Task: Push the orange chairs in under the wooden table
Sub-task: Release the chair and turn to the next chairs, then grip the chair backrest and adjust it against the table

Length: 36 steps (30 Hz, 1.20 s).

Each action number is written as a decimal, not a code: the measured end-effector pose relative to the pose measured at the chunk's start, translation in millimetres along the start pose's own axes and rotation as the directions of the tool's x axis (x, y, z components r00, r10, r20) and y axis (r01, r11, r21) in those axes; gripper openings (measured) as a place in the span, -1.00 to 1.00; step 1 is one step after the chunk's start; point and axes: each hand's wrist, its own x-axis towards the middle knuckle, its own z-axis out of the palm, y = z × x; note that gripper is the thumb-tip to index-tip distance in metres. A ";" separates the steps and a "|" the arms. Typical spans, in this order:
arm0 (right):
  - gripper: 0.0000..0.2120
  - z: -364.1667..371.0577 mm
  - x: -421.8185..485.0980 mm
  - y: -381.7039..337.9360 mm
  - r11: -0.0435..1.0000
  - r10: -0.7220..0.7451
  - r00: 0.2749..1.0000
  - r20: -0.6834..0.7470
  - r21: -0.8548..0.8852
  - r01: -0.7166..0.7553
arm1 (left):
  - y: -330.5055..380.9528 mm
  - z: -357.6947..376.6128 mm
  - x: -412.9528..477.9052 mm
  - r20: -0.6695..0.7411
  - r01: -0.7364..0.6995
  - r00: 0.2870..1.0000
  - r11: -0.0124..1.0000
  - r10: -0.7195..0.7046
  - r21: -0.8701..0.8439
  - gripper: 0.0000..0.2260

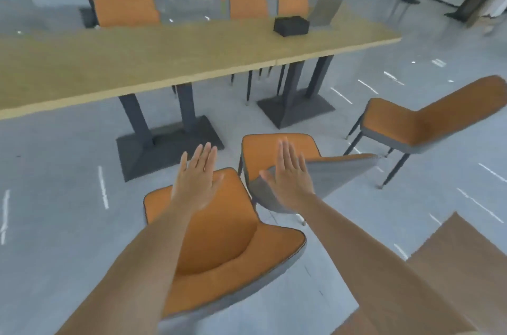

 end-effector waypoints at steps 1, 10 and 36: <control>-0.29 2.8 -5.3 4.2 0.998 -0.059 0.998 0.021 0.000 0.059 | 7.3 1.7 -14.9 0.010 0.055 0.998 0.998 -0.055 0.014 -0.43; -0.28 29.9 -70.9 29.9 0.922 -0.383 0.907 0.174 0.011 0.387 | 76.6 -2.6 -146.5 0.180 0.358 0.920 0.933 -0.348 -0.025 -0.37; -0.70 81.0 -40.7 4.4 0.812 -0.568 0.809 0.152 -0.059 0.581 | 37.0 32.6 -151.9 0.287 0.339 0.892 0.937 -0.350 0.089 -0.81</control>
